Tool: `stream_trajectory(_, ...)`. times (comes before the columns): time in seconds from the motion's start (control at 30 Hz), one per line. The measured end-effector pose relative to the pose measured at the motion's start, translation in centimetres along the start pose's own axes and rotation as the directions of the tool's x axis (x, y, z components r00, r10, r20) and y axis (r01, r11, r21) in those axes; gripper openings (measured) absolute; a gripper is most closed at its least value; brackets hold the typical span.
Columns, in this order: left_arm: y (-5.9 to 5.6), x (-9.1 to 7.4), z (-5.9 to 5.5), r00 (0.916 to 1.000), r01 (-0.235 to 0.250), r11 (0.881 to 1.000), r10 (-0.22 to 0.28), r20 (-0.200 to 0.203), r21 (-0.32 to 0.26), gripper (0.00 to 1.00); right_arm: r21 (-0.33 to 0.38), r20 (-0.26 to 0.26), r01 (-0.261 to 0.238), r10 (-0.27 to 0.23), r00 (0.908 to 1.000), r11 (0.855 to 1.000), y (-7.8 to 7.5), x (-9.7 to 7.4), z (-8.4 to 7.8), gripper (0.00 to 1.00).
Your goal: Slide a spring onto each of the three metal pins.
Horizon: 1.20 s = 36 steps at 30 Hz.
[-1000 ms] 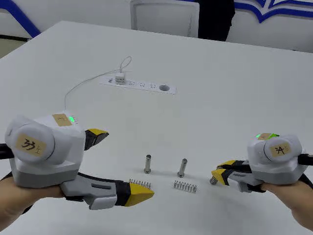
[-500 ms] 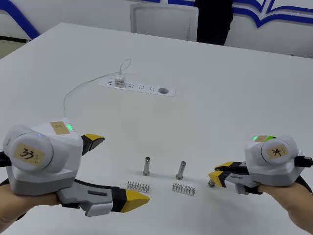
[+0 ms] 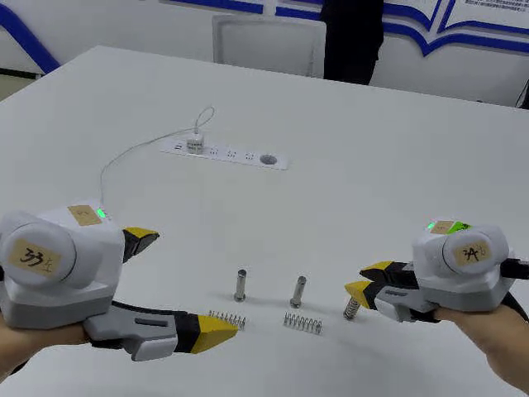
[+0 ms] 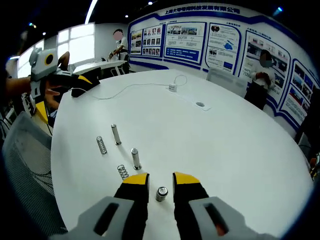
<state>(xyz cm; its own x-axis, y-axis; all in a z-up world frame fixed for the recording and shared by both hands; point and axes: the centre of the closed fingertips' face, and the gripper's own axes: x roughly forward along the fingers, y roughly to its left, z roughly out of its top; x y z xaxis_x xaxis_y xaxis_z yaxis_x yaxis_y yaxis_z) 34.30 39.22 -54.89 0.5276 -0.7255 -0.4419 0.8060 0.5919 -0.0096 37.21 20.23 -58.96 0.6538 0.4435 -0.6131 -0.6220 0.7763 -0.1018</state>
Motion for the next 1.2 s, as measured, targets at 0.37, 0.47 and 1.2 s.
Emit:
stream_trajectory(0.37,-0.4,-0.1,-0.1,1.0000,0.007,1.000,-0.007,-0.002,0.009,1.00,-0.098,-0.026,-0.131,0.130,0.9912,0.986,4.3,1.6,0.3,0.19)
stream_trajectory(0.47,-0.3,-0.3,-0.3,0.9999,0.005,1.000,-0.005,-0.011,0.012,1.00,-0.109,-0.053,-0.168,0.163,0.9852,0.980,5.3,2.1,-0.5,0.20)
stream_trajectory(1.2,-0.6,-0.6,-1.3,0.9984,0.039,0.999,-0.039,-0.040,0.021,0.94,-0.108,-0.267,-0.290,0.253,0.9298,0.951,6.9,5.6,-5.4,0.20)
